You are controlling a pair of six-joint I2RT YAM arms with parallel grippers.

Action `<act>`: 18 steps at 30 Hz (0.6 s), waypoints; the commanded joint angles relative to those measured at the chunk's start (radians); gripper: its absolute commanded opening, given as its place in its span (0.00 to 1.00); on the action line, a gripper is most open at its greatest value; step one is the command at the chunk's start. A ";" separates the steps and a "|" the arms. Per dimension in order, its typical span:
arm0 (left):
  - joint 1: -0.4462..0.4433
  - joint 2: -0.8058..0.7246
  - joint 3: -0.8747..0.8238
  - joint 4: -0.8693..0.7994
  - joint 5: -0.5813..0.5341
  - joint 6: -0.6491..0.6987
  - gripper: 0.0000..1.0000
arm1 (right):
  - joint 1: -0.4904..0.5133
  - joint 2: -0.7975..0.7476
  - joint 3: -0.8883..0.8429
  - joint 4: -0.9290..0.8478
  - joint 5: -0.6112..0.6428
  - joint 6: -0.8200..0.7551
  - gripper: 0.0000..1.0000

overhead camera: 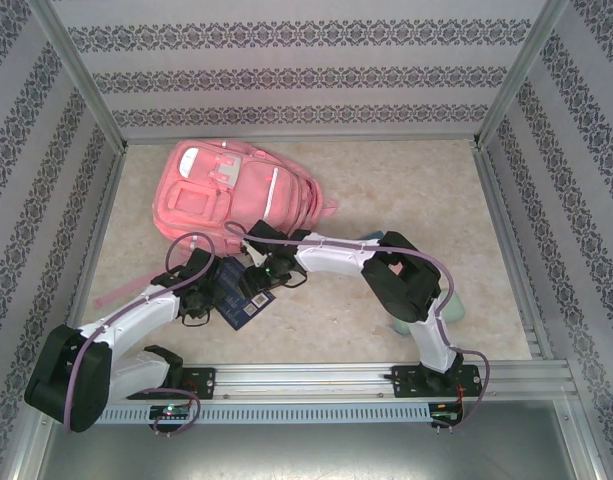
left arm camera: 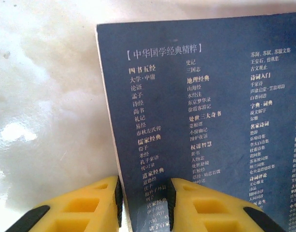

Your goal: Pack books, pencil case, and school supplies into a backpack

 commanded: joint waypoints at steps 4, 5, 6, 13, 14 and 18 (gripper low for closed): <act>0.005 0.043 -0.026 0.017 0.040 0.031 0.29 | -0.016 0.026 -0.019 0.007 -0.082 0.026 0.53; 0.005 0.045 -0.026 0.023 0.042 0.029 0.29 | -0.022 0.041 -0.013 0.021 -0.142 0.043 0.52; 0.004 0.050 -0.026 0.028 0.045 0.028 0.29 | -0.023 0.052 -0.006 0.036 -0.184 0.055 0.51; 0.004 0.066 -0.020 0.049 0.060 0.035 0.28 | -0.024 0.047 -0.011 0.164 -0.418 0.109 0.33; 0.003 0.069 -0.020 0.061 0.067 0.037 0.28 | -0.024 0.040 -0.005 0.169 -0.436 0.108 0.33; -0.003 0.071 -0.015 0.080 0.079 0.037 0.28 | -0.030 -0.003 -0.003 0.206 -0.496 0.114 0.27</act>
